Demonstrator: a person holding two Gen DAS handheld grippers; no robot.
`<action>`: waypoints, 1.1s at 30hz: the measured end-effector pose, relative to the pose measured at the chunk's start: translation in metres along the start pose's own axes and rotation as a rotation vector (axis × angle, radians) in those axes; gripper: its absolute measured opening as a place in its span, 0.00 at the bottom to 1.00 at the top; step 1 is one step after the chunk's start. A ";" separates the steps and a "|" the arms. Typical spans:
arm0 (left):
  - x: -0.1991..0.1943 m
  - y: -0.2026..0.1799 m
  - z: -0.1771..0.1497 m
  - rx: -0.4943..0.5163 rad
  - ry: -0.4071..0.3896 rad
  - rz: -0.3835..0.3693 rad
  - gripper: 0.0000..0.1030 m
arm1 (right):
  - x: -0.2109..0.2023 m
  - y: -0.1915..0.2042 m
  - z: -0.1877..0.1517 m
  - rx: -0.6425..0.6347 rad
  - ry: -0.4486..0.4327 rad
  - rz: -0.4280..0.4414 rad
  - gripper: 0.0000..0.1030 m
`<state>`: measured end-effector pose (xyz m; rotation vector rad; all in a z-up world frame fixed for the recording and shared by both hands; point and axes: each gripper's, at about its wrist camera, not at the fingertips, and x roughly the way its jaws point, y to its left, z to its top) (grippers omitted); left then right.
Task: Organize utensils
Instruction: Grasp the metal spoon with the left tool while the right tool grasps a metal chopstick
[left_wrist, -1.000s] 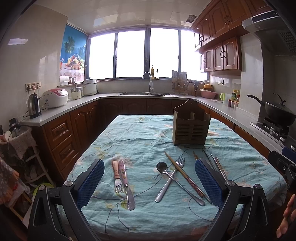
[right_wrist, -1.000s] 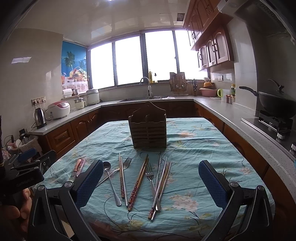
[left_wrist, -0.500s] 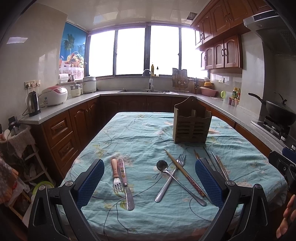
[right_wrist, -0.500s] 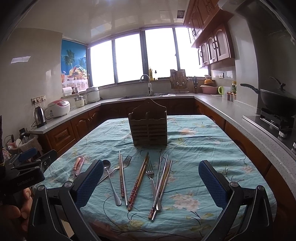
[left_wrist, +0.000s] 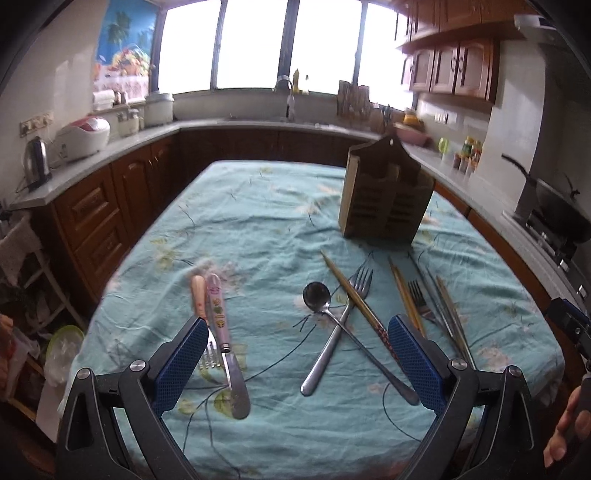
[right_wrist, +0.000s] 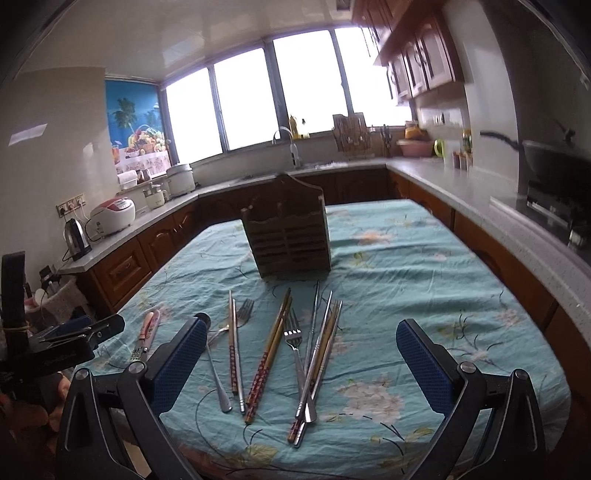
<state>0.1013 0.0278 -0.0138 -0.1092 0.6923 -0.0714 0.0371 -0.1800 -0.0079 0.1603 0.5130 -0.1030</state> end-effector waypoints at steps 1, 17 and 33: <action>0.007 0.000 0.004 0.001 0.018 -0.005 0.95 | 0.006 -0.004 0.001 0.009 0.018 -0.004 1.00; 0.113 -0.002 0.046 0.004 0.238 -0.016 0.71 | 0.137 -0.049 0.002 0.131 0.345 -0.004 0.33; 0.180 -0.007 0.052 0.058 0.290 -0.034 0.28 | 0.196 -0.051 0.008 0.069 0.462 -0.054 0.15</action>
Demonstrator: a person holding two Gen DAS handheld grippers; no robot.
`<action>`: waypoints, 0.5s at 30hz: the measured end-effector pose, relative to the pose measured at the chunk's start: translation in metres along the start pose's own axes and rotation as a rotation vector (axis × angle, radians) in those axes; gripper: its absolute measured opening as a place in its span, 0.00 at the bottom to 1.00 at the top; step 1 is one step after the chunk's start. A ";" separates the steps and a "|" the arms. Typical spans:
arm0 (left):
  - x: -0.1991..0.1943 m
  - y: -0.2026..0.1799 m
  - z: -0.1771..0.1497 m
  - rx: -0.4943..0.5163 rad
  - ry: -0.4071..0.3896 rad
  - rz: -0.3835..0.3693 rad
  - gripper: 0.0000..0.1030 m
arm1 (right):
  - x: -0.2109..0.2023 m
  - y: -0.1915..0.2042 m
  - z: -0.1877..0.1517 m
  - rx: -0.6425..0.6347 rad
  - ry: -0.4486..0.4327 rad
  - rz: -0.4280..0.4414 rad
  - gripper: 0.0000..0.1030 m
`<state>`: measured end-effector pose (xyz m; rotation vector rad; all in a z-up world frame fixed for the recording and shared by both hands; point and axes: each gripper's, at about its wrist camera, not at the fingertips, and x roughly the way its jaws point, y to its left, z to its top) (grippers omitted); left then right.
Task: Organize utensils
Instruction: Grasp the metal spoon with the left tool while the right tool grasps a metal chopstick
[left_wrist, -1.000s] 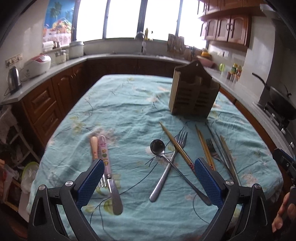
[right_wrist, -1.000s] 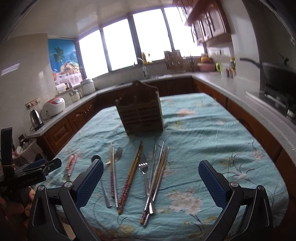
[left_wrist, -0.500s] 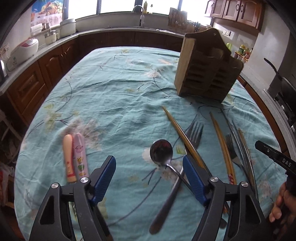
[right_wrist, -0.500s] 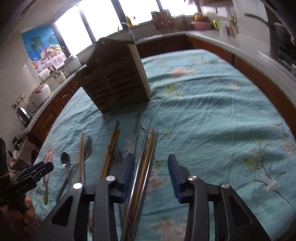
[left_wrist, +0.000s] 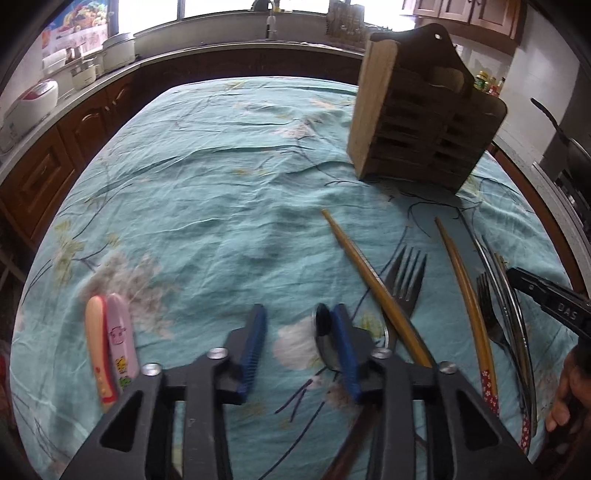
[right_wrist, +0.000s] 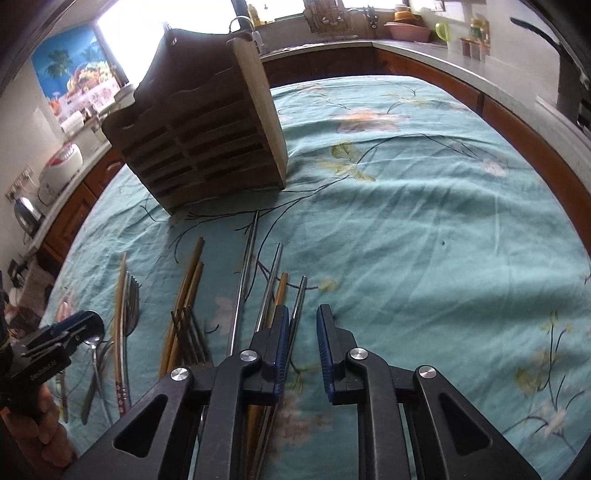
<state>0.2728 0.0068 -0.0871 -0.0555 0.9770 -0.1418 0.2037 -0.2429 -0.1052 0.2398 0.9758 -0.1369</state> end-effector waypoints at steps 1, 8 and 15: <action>0.001 -0.002 0.000 0.007 0.000 -0.009 0.22 | 0.001 0.002 0.001 -0.012 0.001 -0.010 0.15; -0.001 0.004 0.001 0.001 0.009 -0.096 0.06 | 0.009 0.014 0.009 -0.095 0.008 -0.063 0.07; -0.032 0.016 0.008 -0.017 -0.051 -0.170 0.04 | -0.003 0.001 0.013 0.003 0.000 0.085 0.05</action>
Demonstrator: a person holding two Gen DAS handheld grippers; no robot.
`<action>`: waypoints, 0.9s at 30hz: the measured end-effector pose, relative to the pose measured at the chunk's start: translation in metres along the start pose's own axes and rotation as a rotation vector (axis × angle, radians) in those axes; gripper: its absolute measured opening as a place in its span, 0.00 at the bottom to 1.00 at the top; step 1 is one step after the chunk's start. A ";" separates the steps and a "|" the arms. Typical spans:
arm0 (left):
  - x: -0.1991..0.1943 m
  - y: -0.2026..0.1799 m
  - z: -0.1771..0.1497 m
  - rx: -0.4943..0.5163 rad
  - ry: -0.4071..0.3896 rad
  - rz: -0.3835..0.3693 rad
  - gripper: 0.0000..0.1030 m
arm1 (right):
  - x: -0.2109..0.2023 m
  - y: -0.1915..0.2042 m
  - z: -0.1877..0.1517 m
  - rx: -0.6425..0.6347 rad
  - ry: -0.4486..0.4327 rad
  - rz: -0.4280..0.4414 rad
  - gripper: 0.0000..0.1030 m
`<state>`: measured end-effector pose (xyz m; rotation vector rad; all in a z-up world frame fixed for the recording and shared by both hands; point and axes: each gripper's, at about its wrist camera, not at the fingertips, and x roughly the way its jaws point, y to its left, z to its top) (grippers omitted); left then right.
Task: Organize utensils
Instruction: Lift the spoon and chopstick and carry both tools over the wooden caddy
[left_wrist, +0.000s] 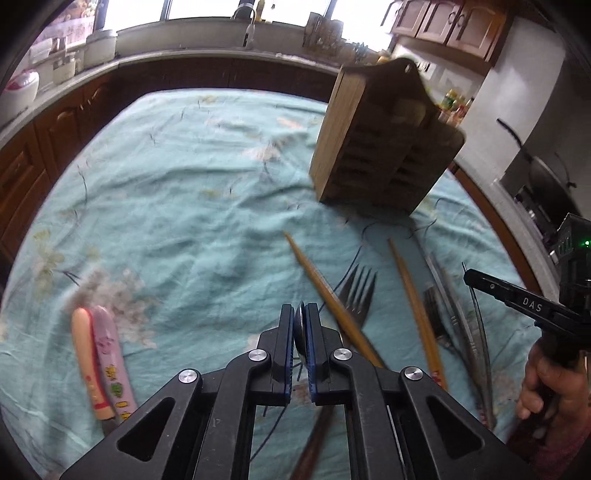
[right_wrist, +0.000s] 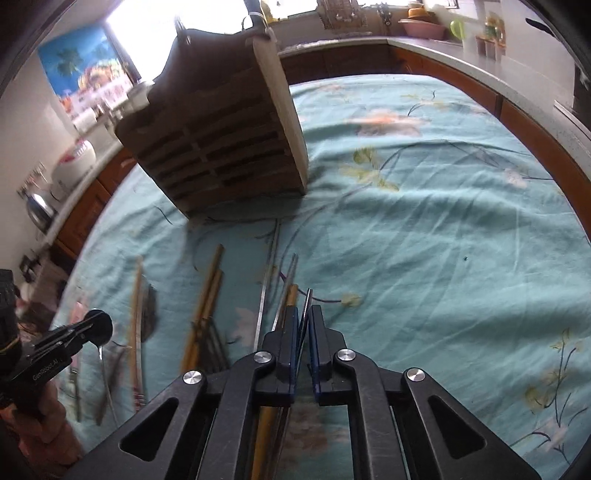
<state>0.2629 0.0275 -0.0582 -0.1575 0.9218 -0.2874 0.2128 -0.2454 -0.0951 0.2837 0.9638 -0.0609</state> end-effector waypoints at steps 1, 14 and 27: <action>-0.007 -0.001 0.002 0.004 -0.013 -0.003 0.04 | -0.005 0.000 0.001 0.002 -0.012 0.006 0.05; -0.085 -0.018 0.011 0.025 -0.164 -0.035 0.04 | -0.085 0.014 0.031 0.011 -0.198 0.093 0.04; -0.122 -0.033 0.032 0.060 -0.316 0.037 0.04 | -0.134 0.025 0.055 -0.008 -0.359 0.113 0.04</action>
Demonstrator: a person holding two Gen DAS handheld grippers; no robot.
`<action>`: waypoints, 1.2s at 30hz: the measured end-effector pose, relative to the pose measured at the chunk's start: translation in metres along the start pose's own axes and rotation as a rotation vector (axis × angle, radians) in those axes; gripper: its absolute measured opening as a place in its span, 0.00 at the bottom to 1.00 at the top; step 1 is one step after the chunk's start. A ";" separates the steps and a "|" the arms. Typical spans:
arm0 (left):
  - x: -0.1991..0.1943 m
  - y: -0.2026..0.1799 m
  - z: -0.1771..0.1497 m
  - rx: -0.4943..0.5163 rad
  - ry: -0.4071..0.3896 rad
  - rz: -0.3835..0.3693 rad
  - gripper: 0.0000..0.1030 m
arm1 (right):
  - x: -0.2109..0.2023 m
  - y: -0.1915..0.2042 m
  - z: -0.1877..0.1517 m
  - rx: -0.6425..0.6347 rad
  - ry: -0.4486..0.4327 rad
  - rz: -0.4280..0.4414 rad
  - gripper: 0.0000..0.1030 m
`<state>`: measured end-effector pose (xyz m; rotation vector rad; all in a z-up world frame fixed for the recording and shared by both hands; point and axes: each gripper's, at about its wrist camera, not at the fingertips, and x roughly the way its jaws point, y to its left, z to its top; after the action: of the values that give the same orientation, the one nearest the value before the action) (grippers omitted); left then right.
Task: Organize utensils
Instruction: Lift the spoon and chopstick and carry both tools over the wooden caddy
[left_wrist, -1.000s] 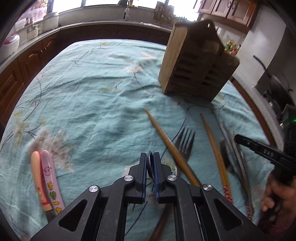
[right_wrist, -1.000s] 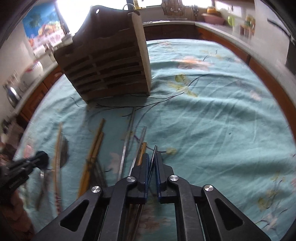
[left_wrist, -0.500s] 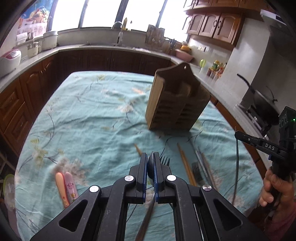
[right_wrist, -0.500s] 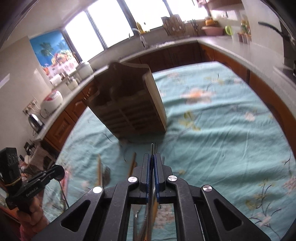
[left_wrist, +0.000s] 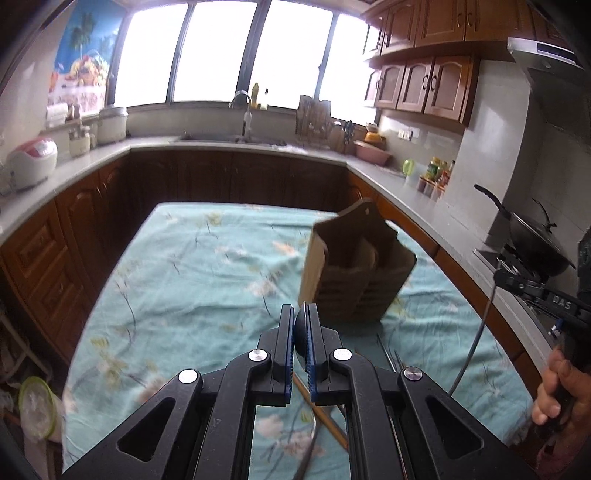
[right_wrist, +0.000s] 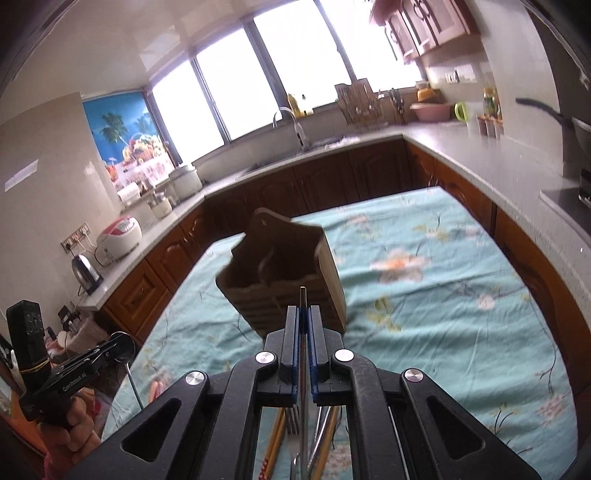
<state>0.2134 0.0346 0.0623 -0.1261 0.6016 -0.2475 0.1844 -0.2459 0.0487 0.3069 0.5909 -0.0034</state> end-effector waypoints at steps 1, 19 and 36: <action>-0.002 -0.002 0.003 0.002 -0.014 0.005 0.04 | -0.002 0.001 0.003 -0.002 -0.013 0.002 0.04; 0.032 -0.035 0.059 -0.049 -0.324 0.227 0.04 | -0.011 0.016 0.093 0.014 -0.338 0.019 0.04; 0.162 -0.105 0.036 -0.031 -0.334 0.350 0.05 | 0.075 -0.003 0.109 -0.007 -0.386 -0.009 0.04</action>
<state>0.3425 -0.1074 0.0236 -0.0876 0.2873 0.1223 0.3058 -0.2733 0.0921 0.2872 0.2091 -0.0682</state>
